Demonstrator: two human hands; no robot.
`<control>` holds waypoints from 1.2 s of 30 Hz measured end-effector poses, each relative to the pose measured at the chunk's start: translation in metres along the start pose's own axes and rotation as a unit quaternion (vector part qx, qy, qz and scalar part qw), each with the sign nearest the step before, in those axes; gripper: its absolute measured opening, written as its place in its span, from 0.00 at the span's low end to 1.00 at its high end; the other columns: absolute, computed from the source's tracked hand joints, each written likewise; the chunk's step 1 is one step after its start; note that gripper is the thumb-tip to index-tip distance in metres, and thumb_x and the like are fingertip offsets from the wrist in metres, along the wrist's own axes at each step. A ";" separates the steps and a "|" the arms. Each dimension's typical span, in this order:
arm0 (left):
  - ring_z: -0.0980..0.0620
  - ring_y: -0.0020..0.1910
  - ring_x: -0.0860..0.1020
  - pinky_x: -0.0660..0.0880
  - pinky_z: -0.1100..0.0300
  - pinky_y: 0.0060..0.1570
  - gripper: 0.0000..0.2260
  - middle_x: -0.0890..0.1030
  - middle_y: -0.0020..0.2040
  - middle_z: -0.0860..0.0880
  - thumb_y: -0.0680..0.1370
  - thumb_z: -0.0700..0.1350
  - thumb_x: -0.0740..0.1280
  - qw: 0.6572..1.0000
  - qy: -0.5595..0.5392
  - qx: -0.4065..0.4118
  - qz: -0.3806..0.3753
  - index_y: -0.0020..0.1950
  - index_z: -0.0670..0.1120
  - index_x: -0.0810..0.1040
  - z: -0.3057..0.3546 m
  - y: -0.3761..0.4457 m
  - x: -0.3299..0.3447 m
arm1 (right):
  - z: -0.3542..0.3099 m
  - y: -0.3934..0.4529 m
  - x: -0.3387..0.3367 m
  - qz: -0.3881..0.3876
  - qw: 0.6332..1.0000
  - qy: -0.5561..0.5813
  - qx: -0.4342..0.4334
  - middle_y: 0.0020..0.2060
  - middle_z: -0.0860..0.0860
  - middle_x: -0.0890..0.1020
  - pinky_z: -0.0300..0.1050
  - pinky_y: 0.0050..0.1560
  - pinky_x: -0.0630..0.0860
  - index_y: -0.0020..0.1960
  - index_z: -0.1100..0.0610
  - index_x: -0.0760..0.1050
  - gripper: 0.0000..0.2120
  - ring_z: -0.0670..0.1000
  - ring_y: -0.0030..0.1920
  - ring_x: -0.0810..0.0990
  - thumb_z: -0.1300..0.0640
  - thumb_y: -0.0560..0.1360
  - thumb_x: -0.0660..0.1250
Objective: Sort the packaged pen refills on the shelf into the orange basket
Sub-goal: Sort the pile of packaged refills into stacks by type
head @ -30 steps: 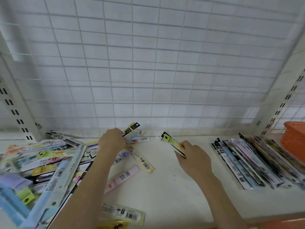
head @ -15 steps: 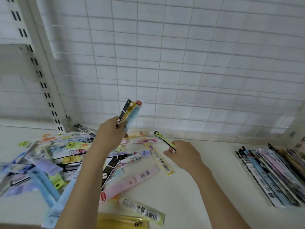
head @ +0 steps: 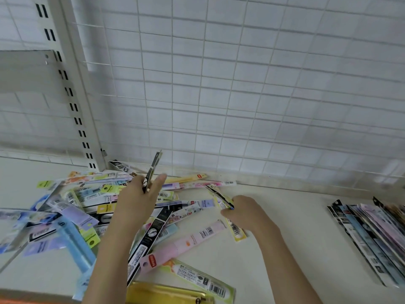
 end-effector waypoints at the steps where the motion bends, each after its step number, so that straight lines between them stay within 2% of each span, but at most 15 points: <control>1: 0.51 0.30 0.69 0.64 0.61 0.30 0.21 0.71 0.30 0.47 0.76 0.59 0.61 1.000 0.017 -0.001 -0.009 0.40 0.40 0.71 -0.002 0.000 0.000 | 0.001 -0.002 0.000 0.000 1.000 0.006 -0.001 0.31 0.49 0.71 0.43 0.32 0.65 0.33 0.54 0.63 0.11 0.55 0.37 0.73 0.56 0.71 0.62; 4: 0.51 0.31 0.71 0.65 0.61 0.30 0.16 0.73 0.30 0.48 0.76 0.56 0.64 0.999 0.040 -0.019 -0.022 0.35 0.46 0.69 -0.007 -0.005 -0.001 | 0.007 -0.011 -0.002 0.002 1.000 0.029 0.004 0.34 0.50 0.72 0.43 0.33 0.65 0.37 0.55 0.64 0.07 0.55 0.36 0.72 0.59 0.70 0.62; 6: 0.50 0.31 0.72 0.66 0.61 0.31 0.15 0.74 0.29 0.48 0.76 0.54 0.64 0.999 0.042 -0.021 -0.019 0.34 0.47 0.69 -0.007 -0.010 -0.001 | 0.013 -0.018 -0.005 -0.003 0.999 0.038 0.009 0.39 0.51 0.78 0.44 0.36 0.69 0.40 0.57 0.67 0.02 0.56 0.39 0.77 0.60 0.69 0.61; 9: 0.51 0.30 0.71 0.65 0.61 0.30 0.14 0.72 0.28 0.47 0.77 0.52 0.64 0.998 0.058 -0.014 -0.007 0.36 0.44 0.72 -0.002 -0.020 0.001 | 0.022 -0.028 -0.010 -0.004 0.999 0.037 0.008 0.43 0.55 0.83 0.48 0.44 0.77 0.44 0.61 0.71 0.07 0.58 0.46 0.81 0.59 0.69 0.58; 11: 0.50 0.29 0.70 0.64 0.60 0.29 0.15 0.72 0.28 0.47 0.77 0.51 0.64 0.997 0.070 -0.010 0.005 0.40 0.40 0.75 0.000 -0.027 0.003 | 0.027 -0.035 -0.014 0.003 0.999 0.033 -0.001 0.38 0.52 0.80 0.47 0.39 0.74 0.40 0.57 0.68 0.05 0.57 0.41 0.79 0.56 0.72 0.58; 13: 0.50 0.29 0.69 0.63 0.60 0.29 0.16 0.71 0.27 0.47 0.77 0.50 0.64 0.997 0.081 -0.007 0.018 0.41 0.37 0.76 0.002 -0.035 0.004 | 0.031 -0.042 -0.018 0.018 0.999 0.030 -0.010 0.33 0.48 0.73 0.45 0.35 0.68 0.37 0.53 0.64 0.12 0.54 0.38 0.74 0.48 0.74 0.62; 16: 0.52 0.29 0.69 0.63 0.61 0.28 0.14 0.72 0.29 0.47 0.78 0.49 0.63 0.995 0.091 -0.017 0.031 0.42 0.38 0.75 0.004 -0.049 0.004 | 0.037 -0.051 -0.019 0.040 0.998 0.046 -0.011 0.31 0.47 0.72 0.45 0.35 0.67 0.35 0.54 0.64 0.19 0.53 0.36 0.73 0.40 0.71 0.65; 18: 0.52 0.29 0.69 0.62 0.61 0.28 0.13 0.72 0.28 0.48 0.78 0.49 0.63 0.993 0.103 -0.028 0.045 0.39 0.41 0.73 0.005 -0.059 0.001 | 0.039 -0.055 -0.017 0.059 0.997 0.035 -0.023 0.29 0.48 0.70 0.44 0.31 0.64 0.33 0.54 0.62 0.20 0.54 0.35 0.73 0.42 0.74 0.63; 20: 0.51 0.28 0.68 0.61 0.61 0.27 0.16 0.71 0.27 0.48 0.78 0.49 0.64 0.989 0.127 -0.042 0.059 0.33 0.43 0.68 0.004 -0.070 -0.003 | 0.038 -0.060 -0.015 0.070 0.996 0.027 -0.045 0.29 0.48 0.70 0.43 0.30 0.64 0.32 0.53 0.60 0.19 0.54 0.35 0.73 0.44 0.77 0.59; 22: 0.50 0.27 0.67 0.60 0.60 0.27 0.18 0.70 0.26 0.47 0.78 0.49 0.64 0.986 0.139 -0.058 0.068 0.31 0.45 0.64 0.001 -0.081 -0.008 | 0.035 -0.067 -0.012 0.067 0.994 0.031 -0.076 0.30 0.48 0.70 0.44 0.32 0.65 0.33 0.51 0.59 0.18 0.53 0.34 0.72 0.45 0.78 0.57; 24: 0.50 0.27 0.68 0.61 0.59 0.27 0.19 0.70 0.26 0.46 0.78 0.49 0.63 0.984 0.141 -0.077 0.074 0.31 0.44 0.64 -0.003 -0.094 -0.013 | 0.030 -0.074 -0.007 0.058 0.992 0.028 -0.112 0.31 0.48 0.70 0.46 0.35 0.68 0.36 0.50 0.60 0.15 0.55 0.35 0.73 0.46 0.79 0.56; 27: 0.48 0.28 0.68 0.62 0.58 0.28 0.18 0.71 0.26 0.46 0.78 0.49 0.63 0.979 0.152 -0.099 0.091 0.31 0.43 0.65 -0.012 -0.110 -0.022 | 0.022 -0.084 0.001 0.052 0.985 0.003 -0.162 0.31 0.46 0.71 0.46 0.35 0.69 0.41 0.50 0.62 0.10 0.55 0.37 0.73 0.48 0.79 0.57; 31: 0.45 0.30 0.71 0.63 0.58 0.28 0.17 0.72 0.26 0.46 0.78 0.48 0.63 0.981 0.141 -0.101 0.089 0.32 0.42 0.66 -0.021 -0.118 -0.032 | 0.009 -0.098 0.010 0.049 0.982 -0.023 -0.182 0.36 0.46 0.73 0.45 0.37 0.68 0.44 0.49 0.63 0.07 0.54 0.41 0.75 0.48 0.78 0.59; 36: 0.48 0.27 0.67 0.61 0.59 0.27 0.19 0.67 0.25 0.47 0.78 0.47 0.63 0.984 0.135 -0.086 0.083 0.30 0.44 0.62 -0.022 -0.115 -0.046 | -0.015 -0.107 0.022 -0.005 0.979 -0.041 -0.201 0.42 0.47 0.76 0.46 0.42 0.70 0.48 0.50 0.69 0.13 0.52 0.47 0.78 0.40 0.75 0.62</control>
Point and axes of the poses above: each hand's wrist, its own y-axis towards the middle knuckle, its own x-axis out of the palm, z = x × y, the point moved 3 cm from there along y, towards the middle knuckle
